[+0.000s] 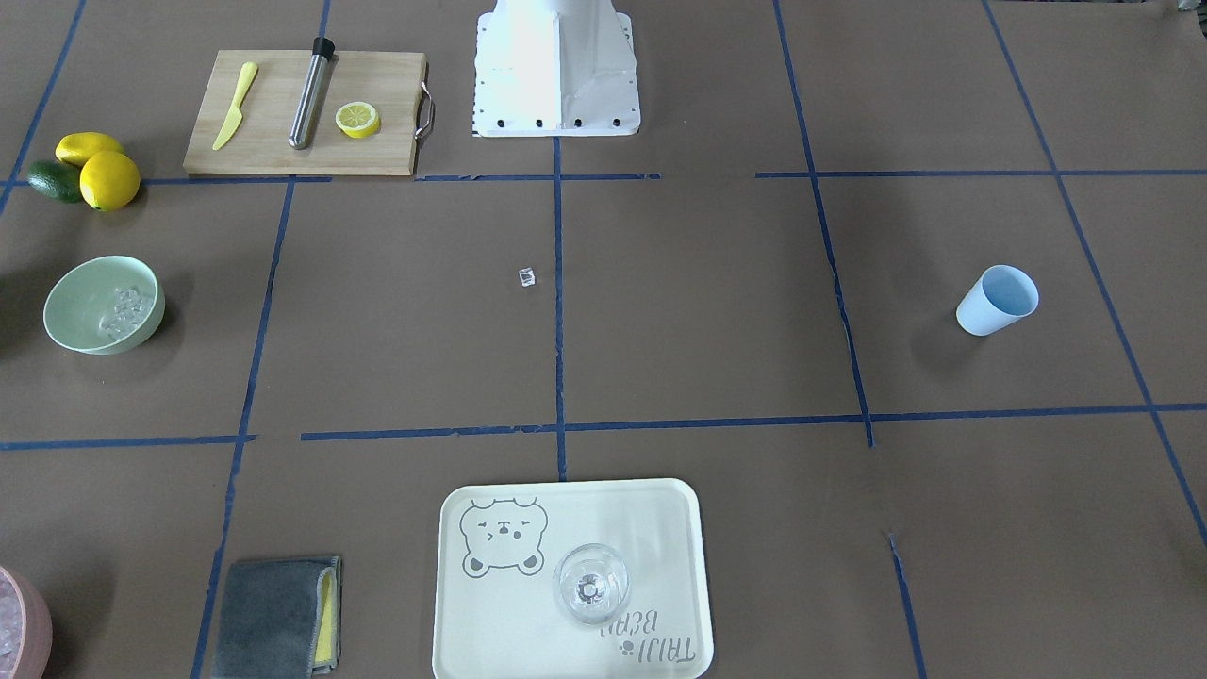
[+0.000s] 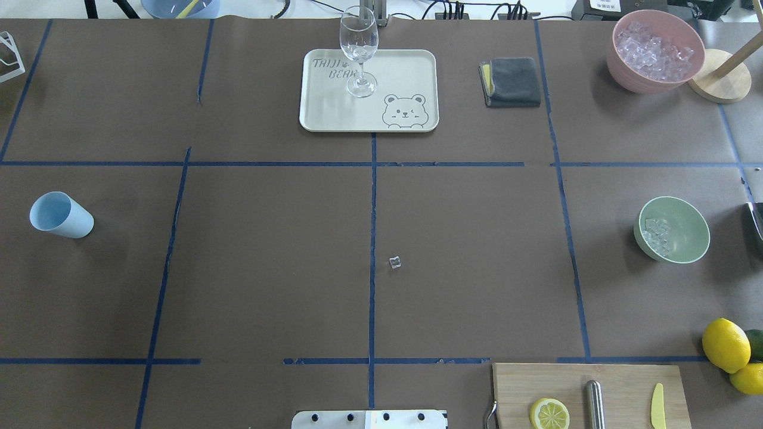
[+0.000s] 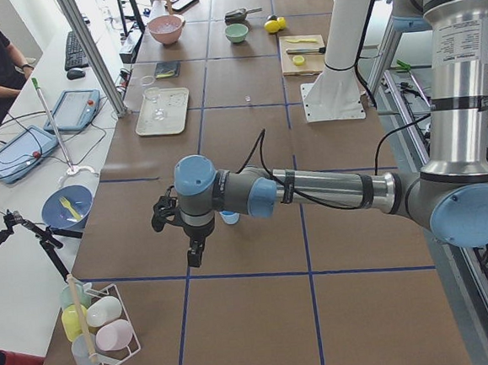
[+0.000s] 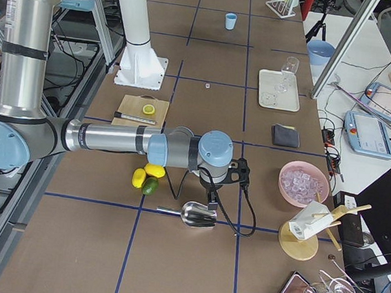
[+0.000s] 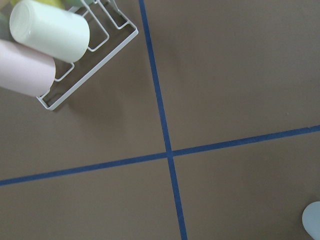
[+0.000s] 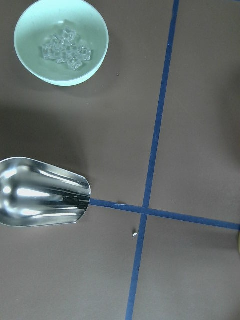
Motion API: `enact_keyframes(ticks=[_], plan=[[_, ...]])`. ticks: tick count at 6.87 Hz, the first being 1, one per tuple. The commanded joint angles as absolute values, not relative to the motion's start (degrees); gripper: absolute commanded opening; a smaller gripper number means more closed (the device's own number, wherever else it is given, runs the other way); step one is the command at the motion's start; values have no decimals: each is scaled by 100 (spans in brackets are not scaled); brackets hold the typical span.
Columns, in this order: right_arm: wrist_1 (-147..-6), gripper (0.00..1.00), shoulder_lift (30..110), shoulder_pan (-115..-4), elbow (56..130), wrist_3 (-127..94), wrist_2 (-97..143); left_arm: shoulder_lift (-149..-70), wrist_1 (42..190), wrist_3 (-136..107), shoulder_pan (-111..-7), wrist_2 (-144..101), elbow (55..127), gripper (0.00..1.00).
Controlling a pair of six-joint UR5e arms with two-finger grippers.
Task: Pour ice into bowl
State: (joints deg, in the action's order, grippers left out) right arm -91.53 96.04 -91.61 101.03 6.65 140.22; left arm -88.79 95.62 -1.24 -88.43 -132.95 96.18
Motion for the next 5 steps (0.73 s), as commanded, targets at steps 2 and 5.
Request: enact_keyframes(ticks=[2, 5], plan=[[-9132, 100, 9580, -9167, 10020, 343, 14027, -8736, 9519, -70, -8868, -13456, 9519, 100], [-9123, 100, 9624, -9167, 9914, 430, 13992, -8727, 9519, -70, -8868, -13447, 9510, 100]])
